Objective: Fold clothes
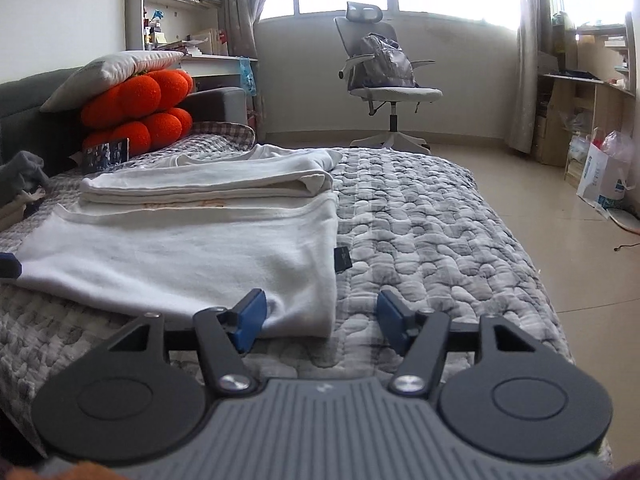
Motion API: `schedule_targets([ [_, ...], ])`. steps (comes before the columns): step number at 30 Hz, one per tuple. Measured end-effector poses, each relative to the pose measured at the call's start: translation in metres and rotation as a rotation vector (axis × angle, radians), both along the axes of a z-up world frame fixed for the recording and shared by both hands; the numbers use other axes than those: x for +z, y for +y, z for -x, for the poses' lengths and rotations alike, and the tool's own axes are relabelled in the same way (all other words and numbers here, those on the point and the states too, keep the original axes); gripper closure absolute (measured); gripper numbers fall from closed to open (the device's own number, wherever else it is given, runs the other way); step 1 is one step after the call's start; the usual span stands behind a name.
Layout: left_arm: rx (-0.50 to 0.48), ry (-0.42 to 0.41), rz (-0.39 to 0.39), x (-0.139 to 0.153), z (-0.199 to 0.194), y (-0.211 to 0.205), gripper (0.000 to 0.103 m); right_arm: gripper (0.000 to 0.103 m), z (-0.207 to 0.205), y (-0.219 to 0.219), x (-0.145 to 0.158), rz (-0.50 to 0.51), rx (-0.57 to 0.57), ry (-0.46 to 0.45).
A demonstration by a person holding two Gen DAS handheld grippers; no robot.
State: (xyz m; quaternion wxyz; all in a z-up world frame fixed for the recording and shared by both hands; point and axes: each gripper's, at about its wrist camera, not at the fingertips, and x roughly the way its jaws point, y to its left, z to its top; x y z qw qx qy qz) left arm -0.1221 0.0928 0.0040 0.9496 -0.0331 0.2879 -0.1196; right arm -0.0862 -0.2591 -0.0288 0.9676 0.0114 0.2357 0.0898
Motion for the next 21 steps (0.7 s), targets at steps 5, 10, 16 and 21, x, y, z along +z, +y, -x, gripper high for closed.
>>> schedule_targets([
  [5, -0.008, 0.005, 0.005, 0.000, 0.003, 0.005, 0.050, 0.040, 0.000, -0.006, 0.001, 0.014, -0.038, 0.002],
  [10, -0.006, 0.008, -0.003, 0.002, 0.008, 0.007, 0.050, 0.038, 0.003, -0.012, 0.002, 0.040, -0.027, -0.002],
  [16, 0.074, 0.036, -0.044, 0.003, 0.010, 0.016, 0.036, 0.037, 0.006, -0.016, 0.005, 0.053, -0.066, -0.019],
  [21, 0.130, 0.039, -0.075, 0.008, 0.012, 0.021, 0.037, 0.036, 0.014, -0.022, 0.014, 0.068, -0.138, -0.057],
])
